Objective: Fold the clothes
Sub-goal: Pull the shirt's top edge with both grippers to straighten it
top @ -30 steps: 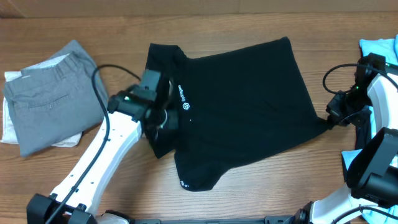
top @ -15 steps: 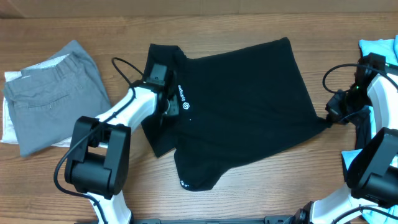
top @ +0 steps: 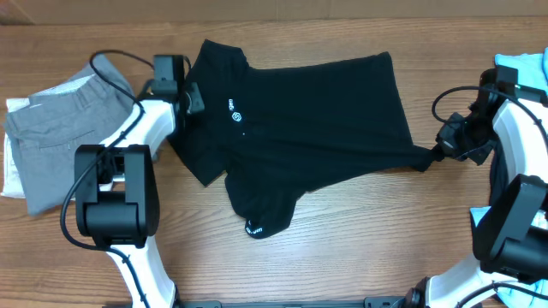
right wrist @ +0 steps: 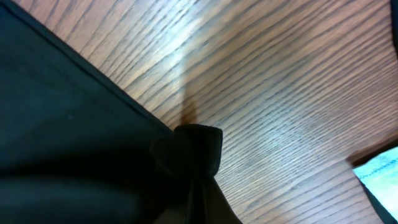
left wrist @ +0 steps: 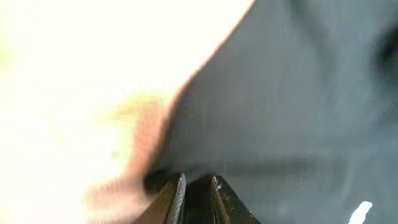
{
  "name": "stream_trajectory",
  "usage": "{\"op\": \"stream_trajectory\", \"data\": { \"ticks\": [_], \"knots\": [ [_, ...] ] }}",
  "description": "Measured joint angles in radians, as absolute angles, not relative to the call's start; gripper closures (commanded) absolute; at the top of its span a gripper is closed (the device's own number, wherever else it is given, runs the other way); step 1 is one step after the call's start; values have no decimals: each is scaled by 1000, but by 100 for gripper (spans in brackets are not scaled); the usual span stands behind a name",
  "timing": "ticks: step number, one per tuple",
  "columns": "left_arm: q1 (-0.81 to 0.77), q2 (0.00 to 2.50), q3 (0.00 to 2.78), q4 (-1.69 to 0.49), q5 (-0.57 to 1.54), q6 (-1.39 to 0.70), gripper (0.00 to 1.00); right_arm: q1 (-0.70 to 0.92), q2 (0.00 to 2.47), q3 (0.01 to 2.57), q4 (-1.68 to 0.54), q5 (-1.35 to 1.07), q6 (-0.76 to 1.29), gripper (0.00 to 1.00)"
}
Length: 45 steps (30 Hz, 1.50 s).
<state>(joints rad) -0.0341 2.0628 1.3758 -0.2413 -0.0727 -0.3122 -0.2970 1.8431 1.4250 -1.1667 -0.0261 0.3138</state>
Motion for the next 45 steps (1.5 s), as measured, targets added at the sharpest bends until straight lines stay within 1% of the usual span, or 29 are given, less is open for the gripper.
{"op": "stream_trajectory", "data": {
  "ticks": [3, 4, 5, 6, 7, 8, 9, 10, 13, 14, 15, 17, 22, 24, 26, 29, 30, 31, 32, 33, 35, 36, 38, 40, 41, 42, 45],
  "knots": [
    [-36, 2063, 1436, -231, -80, -309, 82, -274, 1843, 1425, -1165, -25, 314, 95],
    [-38, 2063, 1466, -263, -78, -306, 81, -266, 1843, 1425, -1164, -26, 314, 90],
    [-38, 2063, 1504, -345, -65, -305, 78, -259, 1843, 1425, -1163, -25, 313, 87],
    [-38, 2063, 1548, -466, -38, -303, 79, -253, 1843, 1424, -1161, -21, 315, 87],
    [-38, 2063, 1562, -511, -27, -302, 80, -253, 1843, 1424, -1161, -19, 313, 87],
    [-38, 2065, 1627, -701, 18, -302, 79, -253, 1843, 1424, -1165, -8, 313, 86],
    [-38, 2065, 1668, -842, 63, -302, 79, -253, 1843, 1423, -1166, 1, 313, 80],
    [-39, 2065, 1702, -978, 120, -302, 79, -254, 1843, 1423, -1171, 6, 313, 78],
    [-60, 2065, 1715, -1194, 201, -299, 80, -254, 1843, 1423, -1173, 12, 314, 76],
    [-77, 2065, 1711, -1237, 214, -299, 80, -254, 1843, 1423, -1172, 15, 315, 72],
    [-125, 2065, 1700, -1277, 221, -295, 80, -254, 1843, 1423, -1172, 16, 314, 70],
    [-192, 2064, 1687, -1291, 212, -295, 80, -254, 1843, 1423, -1177, 17, 311, 67],
    [-434, 2006, 1541, -1275, 163, -344, 77, -254, 1843, 1421, -1201, 30, 310, 62],
    [-518, 1924, 1447, -1224, 144, -389, 77, -254, 1843, 1420, -1204, 31, 310, 62],
    [-564, 1850, 1382, -1200, 133, -423, 76, -254, 1843, 1420, -1205, 33, 310, 56],
    [-638, 1732, 1267, -1176, 121, -489, 73, -254, 1843, 1420, -1216, 34, 310, 55],
    [-658, 1702, 1230, -1169, 118, -509, 67, -254, 1843, 1420, -1224, 33, 309, 58],
    [-676, 1670, 1177, -1159, 107, -542, 62, -254, 1843, 1420, -1232, 33, 310, 62],
    [-678, 1661, 1155, -1159, 97, -555, 57, -254, 1843, 1420, -1232, 31, 309, 69],
    [-672, 1653, 1131, -1137, 74, -579, 55, -254, 1843, 1420, -1229, 25, 311, 72],
    [-637, 1651, 1112, -1092, 47, -602, 53, -254, 1843, 1419, -1202, -30, 279, 73],
    [-598, 1651, 1108, -1045, 34, -611, 52, -254, 1843, 1419, -1186, -59, 259, 74],
    [-516, 1651, 1107, -959, 22, -620, 54, -252, 1843, 1418, -1133, -146, 208, 81],
    [-422, 1655, 1107, -874, 30, -620, 56, -242, 1843, 1417, -1072, -198, 172, 83],
    [-375, 1663, 1108, -833, 40, -619, 56, -232, 1843, 1417, -1038, -224, 153, 87],
    [-327, 1679, 1108, -805, 48, -619, 56, -217, 1843, 1417, -1024, -239, 128, 88],
    [-259, 1750, 1108, -740, 83, -611, 55, -141, 1855, 1417, -996, -270, 78, 88]
  ]
}}
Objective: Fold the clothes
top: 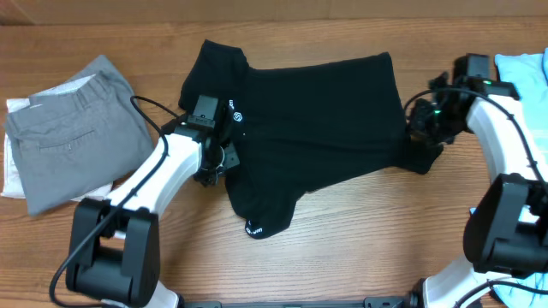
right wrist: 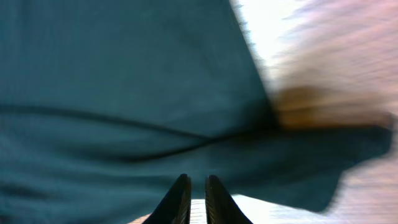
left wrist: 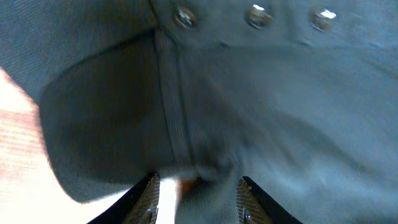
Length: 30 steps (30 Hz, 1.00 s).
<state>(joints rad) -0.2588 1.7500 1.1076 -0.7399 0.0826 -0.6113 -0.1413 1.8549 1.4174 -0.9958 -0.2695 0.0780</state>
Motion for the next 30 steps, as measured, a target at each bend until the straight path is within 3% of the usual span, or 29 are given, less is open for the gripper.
{"op": "stream_trajectory", "data": {
  "ticks": [9, 20, 30],
  "knots": [
    [-227, 1895, 1145, -628, 95, -577, 55, -62, 2082, 1417, -732, -279, 66, 88],
    [-19, 1960, 1232, -525, 63, -506, 48, -62, 2135, 1419, -469, -238, 66, 85],
    [-10, 1999, 1286, -486, 17, -490, 46, -56, 2183, 1435, -298, -138, 64, 81]
  ]
}}
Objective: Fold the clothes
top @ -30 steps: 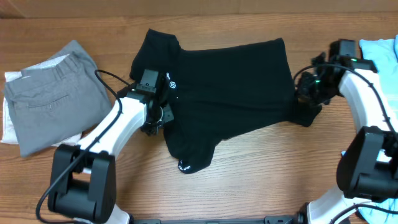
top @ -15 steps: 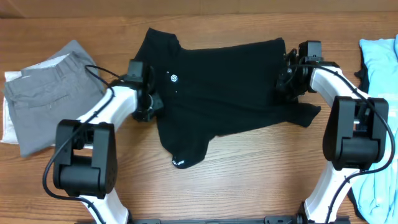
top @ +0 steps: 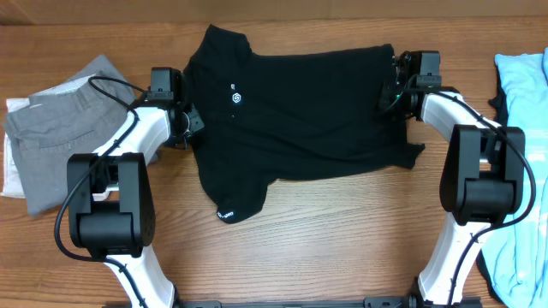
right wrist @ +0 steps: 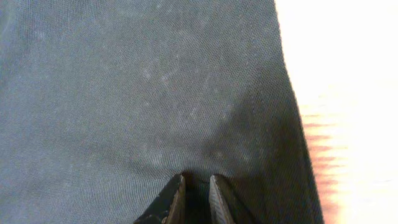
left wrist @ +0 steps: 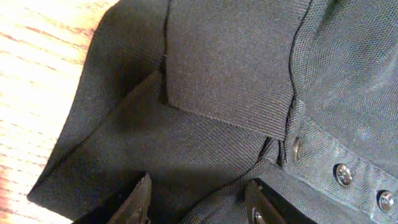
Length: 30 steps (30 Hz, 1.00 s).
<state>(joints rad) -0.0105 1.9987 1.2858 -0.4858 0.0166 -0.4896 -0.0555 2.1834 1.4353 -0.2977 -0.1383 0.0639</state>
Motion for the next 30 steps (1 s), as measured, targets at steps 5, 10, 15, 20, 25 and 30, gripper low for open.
{"op": "stream_trajectory", "data": {
  "ticks": [5, 10, 15, 20, 25, 30],
  "knots": [
    [-10, 1999, 1286, -472, -1, -472, 44, -67, 2199, 1435, -225, -54, 60, 74],
    [-10, 1999, 1290, -414, -13, -434, 42, -136, 2204, 1442, -205, -17, 56, 48],
    [-10, 2000, 1303, -373, -17, -414, 43, -191, 2226, 1535, -345, 22, 56, 0],
    [-10, 2001, 1398, -563, -7, -391, 41, -196, 2236, 1657, -577, 42, 68, 0],
    [-15, 2003, 1527, -900, 123, -366, 39, -198, 2187, 1741, -846, 48, 148, 0],
    [-79, 2005, 1536, -1101, 240, -353, 40, -255, 2000, 1774, -1250, 49, 318, 0]
  ]
}}
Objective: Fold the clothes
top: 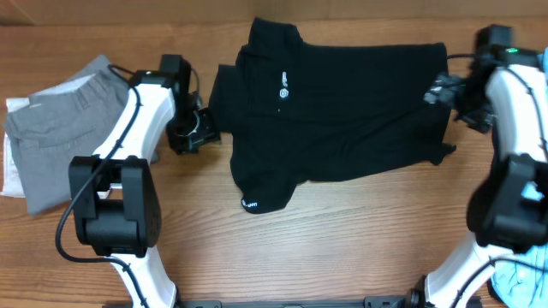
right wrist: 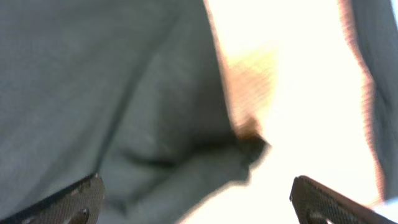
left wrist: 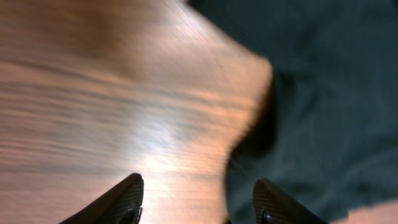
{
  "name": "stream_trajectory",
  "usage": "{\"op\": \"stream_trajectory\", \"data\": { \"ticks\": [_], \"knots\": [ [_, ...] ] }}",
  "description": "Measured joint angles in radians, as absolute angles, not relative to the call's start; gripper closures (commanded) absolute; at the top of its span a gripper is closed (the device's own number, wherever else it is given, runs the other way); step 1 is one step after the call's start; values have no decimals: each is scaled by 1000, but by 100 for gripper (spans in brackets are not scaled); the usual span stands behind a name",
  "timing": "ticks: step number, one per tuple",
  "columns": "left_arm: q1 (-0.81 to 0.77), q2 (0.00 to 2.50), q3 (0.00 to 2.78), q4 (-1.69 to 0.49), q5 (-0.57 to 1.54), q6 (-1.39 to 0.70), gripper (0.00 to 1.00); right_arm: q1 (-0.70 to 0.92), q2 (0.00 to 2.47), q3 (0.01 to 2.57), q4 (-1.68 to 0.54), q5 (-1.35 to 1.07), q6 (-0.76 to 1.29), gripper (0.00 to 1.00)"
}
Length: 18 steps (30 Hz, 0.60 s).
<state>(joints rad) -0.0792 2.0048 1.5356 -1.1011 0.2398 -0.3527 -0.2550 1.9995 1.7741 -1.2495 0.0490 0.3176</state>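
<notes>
A black polo shirt [top: 342, 103] lies spread on the table, collar to the left, one sleeve [top: 261, 192] pointing toward the front. My left gripper [top: 195, 133] stands open just left of the shirt's left sleeve; in the left wrist view its gripper [left wrist: 199, 205] spans bare wood and the shirt's edge [left wrist: 323, 99]. My right gripper [top: 441, 90] is open at the shirt's right hem; in the right wrist view the gripper [right wrist: 199, 202] is wide apart over the hem's corner [right wrist: 155, 112], holding nothing.
Folded grey trousers [top: 60, 128] rest on a white garment [top: 12, 171] at the far left. A light blue garment [top: 514, 287] shows at the front right corner. The wooden table [top: 360, 248] has bare surface in front of the shirt.
The shirt lies further right than before. Both grippers have opened wide; the right one has let go of the right hem, and the left one is now off the collar, beside the sleeve.
The shirt first lay skewed, my left gripper shut at its left shoulder and my right shut on the bottom right corner. Then both worked at its edges. A second ago it lay flatter and higher. Now it sits further right with both grippers open.
</notes>
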Motion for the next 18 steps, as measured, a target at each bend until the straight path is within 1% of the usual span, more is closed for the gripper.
{"op": "stream_trajectory", "data": {
  "ticks": [1, 3, 5, 8, 10, 11, 13, 14, 15, 18],
  "knots": [
    [-95, 2005, 1536, -1107, 245, -344, 40, -296, 1968, 1775, -1320, 48, 350, 0],
    [-136, 2005, 1536, -1113, 256, -336, 40, -342, 1958, 1773, -1341, 40, 369, 0],
    [-165, 2005, 1536, -1114, 255, -335, 40, -382, 1958, 1737, -1339, -9, 365, 4],
    [-200, 2005, 1536, -1112, 250, -332, 40, -407, 1959, 1638, -1285, -88, 361, 13],
    [-214, 2005, 1536, -1111, 240, -332, 40, -405, 1959, 1593, -1245, -120, 366, 29],
    [-215, 2005, 1536, -1112, 237, -332, 39, -405, 1959, 1581, -1232, -126, 369, 42],
    [-215, 2005, 1536, -1112, 226, -332, 39, -404, 1959, 1548, -1194, -142, 382, 59],
    [-215, 2005, 1536, -1111, 220, -332, 39, -404, 1959, 1533, -1182, -152, 390, 61],
    [-215, 2005, 1536, -1111, 214, -332, 39, -405, 1959, 1511, -1163, -157, 396, 61],
    [-215, 2005, 1536, -1110, 204, -332, 39, -405, 1959, 1460, -1095, -169, 429, 57]
  ]
}}
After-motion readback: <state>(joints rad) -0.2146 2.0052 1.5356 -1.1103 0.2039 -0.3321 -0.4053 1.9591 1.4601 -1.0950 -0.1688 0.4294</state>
